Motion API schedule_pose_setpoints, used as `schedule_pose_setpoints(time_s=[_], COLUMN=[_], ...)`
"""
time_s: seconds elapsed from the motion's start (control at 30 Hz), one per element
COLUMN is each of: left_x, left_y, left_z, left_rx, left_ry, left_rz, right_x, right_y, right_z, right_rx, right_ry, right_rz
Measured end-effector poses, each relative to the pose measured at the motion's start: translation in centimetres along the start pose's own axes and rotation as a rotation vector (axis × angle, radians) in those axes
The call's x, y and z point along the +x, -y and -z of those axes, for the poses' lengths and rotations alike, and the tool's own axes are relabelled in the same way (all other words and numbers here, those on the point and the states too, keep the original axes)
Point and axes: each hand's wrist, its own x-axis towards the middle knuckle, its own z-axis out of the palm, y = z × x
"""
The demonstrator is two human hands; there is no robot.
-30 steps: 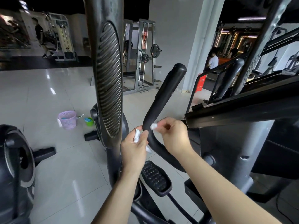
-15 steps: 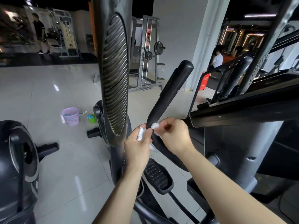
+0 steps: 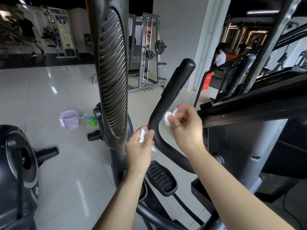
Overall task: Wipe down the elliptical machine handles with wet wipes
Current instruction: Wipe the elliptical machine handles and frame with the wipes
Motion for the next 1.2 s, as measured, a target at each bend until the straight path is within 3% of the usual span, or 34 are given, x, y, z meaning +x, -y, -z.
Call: schedule_pose_setpoints(time_s=[0.13, 0.33, 0.47, 0.57, 0.63, 0.77, 0.83, 0.93, 1.1, 1.2], left_x=[-0.4, -0.2, 0.0, 0.2, 0.5, 0.6, 0.4, 0.1, 0.3, 0.2], left_y=[-0.4, -0.1, 0.3, 0.2, 0.4, 0.5, 0.4, 0.2, 0.0, 0.0], left_z=[0.0, 0.0, 0.0, 0.0, 0.2, 0.4, 0.3, 0.1, 0.2, 0.2], left_rx=[0.004, 0.038, 0.0, 0.002, 0.039, 0.15, 0.133, 0.101, 0.108, 0.069], left_ry=[-0.009, 0.018, 0.008, 0.0, -0.008, 0.027, 0.02, -0.004, -0.001, 0.044], left_rz=[-0.025, -0.057, -0.038, -0.032, -0.044, -0.089, -0.076, -0.051, -0.039, -0.055], right_x=[0.2, -1.2, 0.4, 0.0, -0.6, -0.4, 0.0, -0.5, -1.7, -2.4], right_y=[0.7, -1.9, -0.9, 0.4, -0.2, -1.4, -1.0, 0.6, 1.1, 0.6], right_z=[-1.3, -1.3, -0.6, -2.2, -3.2, -1.4, -0.5, -1.1, -2.3, -3.4], right_rx=[0.183, -0.109, 0.026, 0.164, 0.152, -0.129, -0.044, 0.291, 0.328, 0.262], right_ry=[-0.065, 0.171, -0.095, -0.159, -0.117, 0.144, 0.079, -0.051, -0.097, -0.013], right_rz=[-0.056, -0.125, -0.105, -0.123, -0.142, -0.198, -0.21, -0.247, -0.235, -0.205])
